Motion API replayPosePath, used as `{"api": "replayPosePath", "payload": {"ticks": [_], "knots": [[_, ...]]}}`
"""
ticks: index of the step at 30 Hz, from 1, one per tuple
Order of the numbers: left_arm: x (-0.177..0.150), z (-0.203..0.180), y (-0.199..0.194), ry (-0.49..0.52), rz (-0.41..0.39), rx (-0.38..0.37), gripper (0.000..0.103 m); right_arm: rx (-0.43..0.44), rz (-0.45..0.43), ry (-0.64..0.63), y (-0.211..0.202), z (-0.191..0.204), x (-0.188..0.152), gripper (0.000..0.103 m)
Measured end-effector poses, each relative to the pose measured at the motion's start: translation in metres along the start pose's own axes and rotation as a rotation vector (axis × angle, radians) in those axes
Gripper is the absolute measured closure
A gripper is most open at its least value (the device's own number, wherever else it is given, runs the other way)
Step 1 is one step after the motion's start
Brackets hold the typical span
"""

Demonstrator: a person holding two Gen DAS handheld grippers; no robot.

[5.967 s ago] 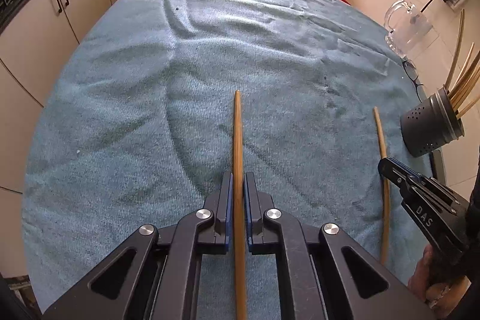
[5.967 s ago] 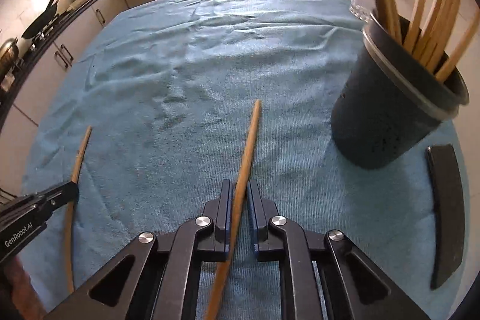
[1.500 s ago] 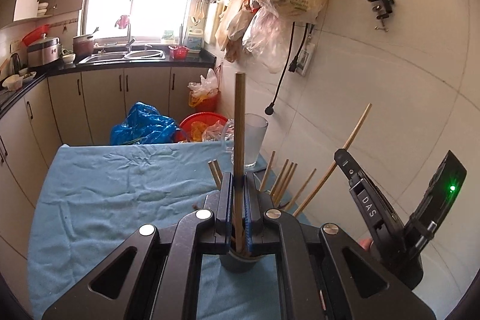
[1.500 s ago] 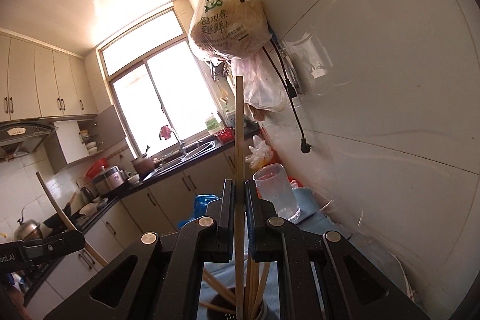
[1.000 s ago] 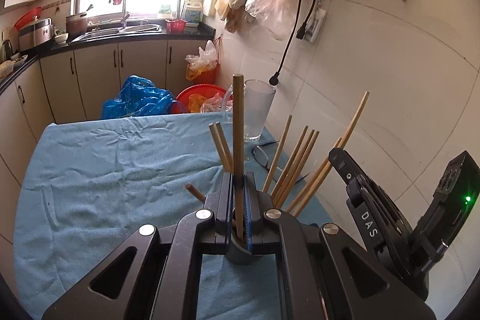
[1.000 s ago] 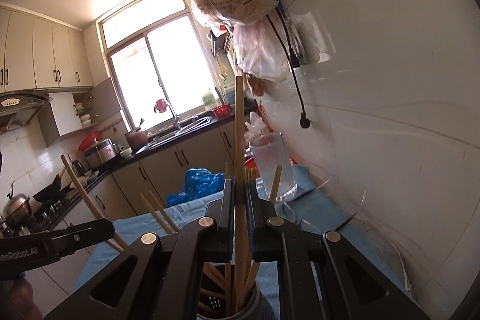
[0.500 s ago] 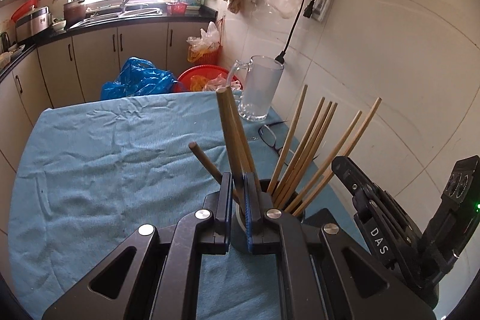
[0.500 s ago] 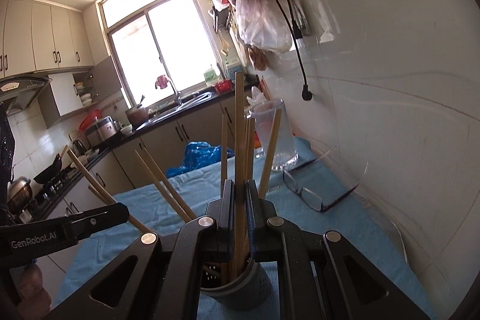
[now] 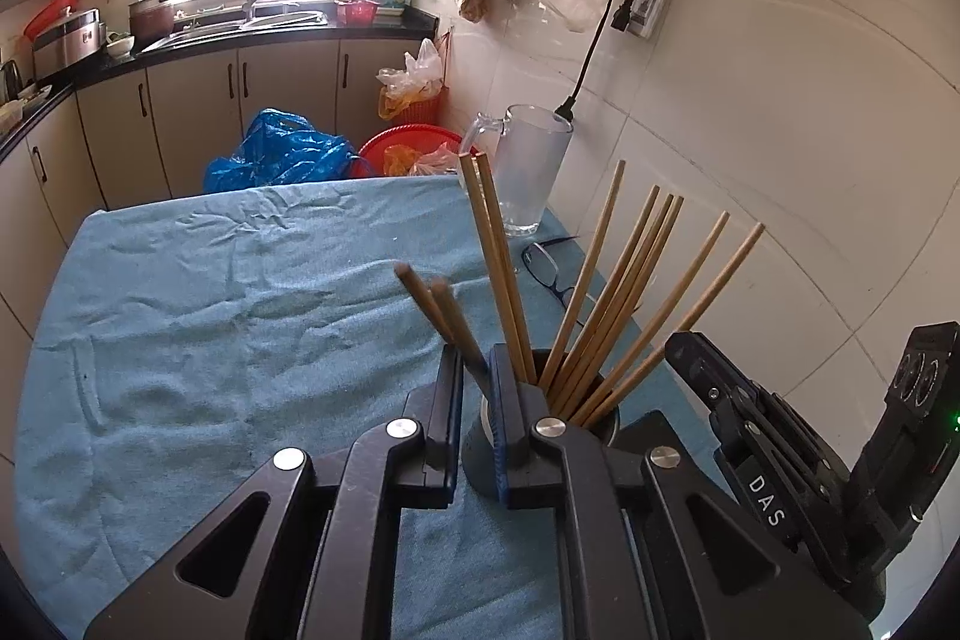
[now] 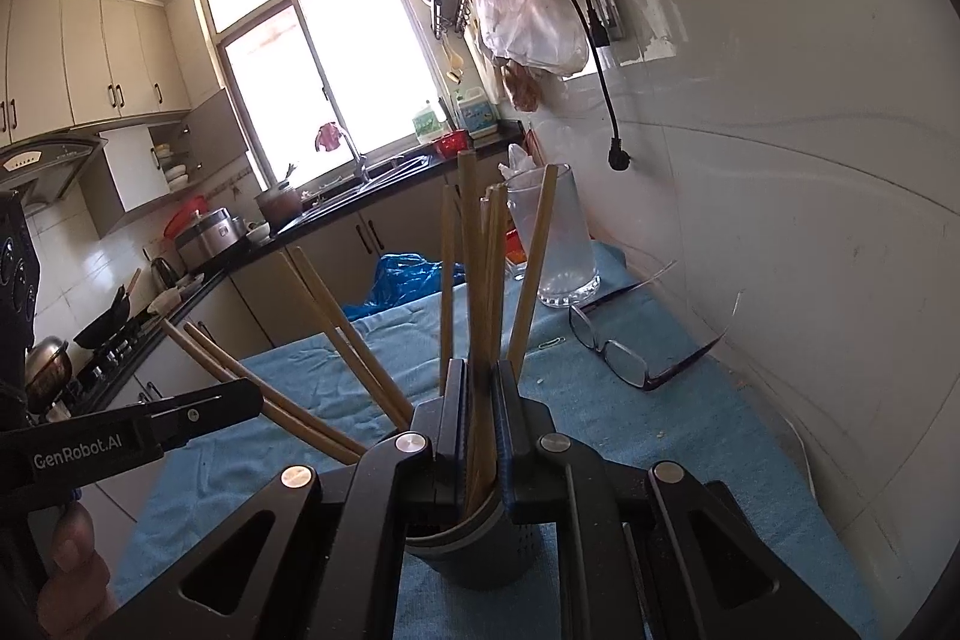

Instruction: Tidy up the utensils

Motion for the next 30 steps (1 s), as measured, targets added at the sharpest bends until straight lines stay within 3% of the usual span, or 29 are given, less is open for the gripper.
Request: {"api": "replayPosePath", "payload": {"ticks": [3,11,14,19,22,28,30], "knots": [[-0.001,0.0,-0.005,0.002,-0.009,0.004,0.084,0.0,-0.008,-0.006,-0.004,0.001,0.002,0.092],[-0.002,-0.001,-0.013,0.005,-0.019,0.016,0.08,-0.013,-0.01,-0.008,-0.01,-0.001,0.0,0.089],[-0.001,-0.003,-0.017,0.013,-0.034,0.033,0.074,-0.019,-0.016,-0.012,-0.014,0.0,-0.001,0.077],[0.0,-0.003,-0.029,0.016,-0.059,0.049,0.072,-0.037,-0.029,-0.022,-0.02,-0.004,0.001,0.07],[-0.001,-0.002,-0.038,0.019,-0.082,0.064,0.066,-0.056,-0.036,-0.023,-0.024,-0.009,-0.001,0.063],[-0.007,0.006,-0.055,0.003,-0.113,0.098,0.053,-0.098,-0.028,-0.023,-0.028,-0.019,-0.004,0.04],[-0.01,0.01,-0.059,-0.008,-0.122,0.11,0.044,-0.12,-0.025,-0.027,-0.03,-0.02,-0.005,0.027]]}}
Point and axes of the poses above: each gripper's, at about its wrist camera, not at the fingertips, and y roughly the way its jaws point, z to its left, x to its top, the point moved 6 cm from there along y, roughly the way its jaws point, and after that the axes turned 11 degrees about -x, right-handed, at the moved point
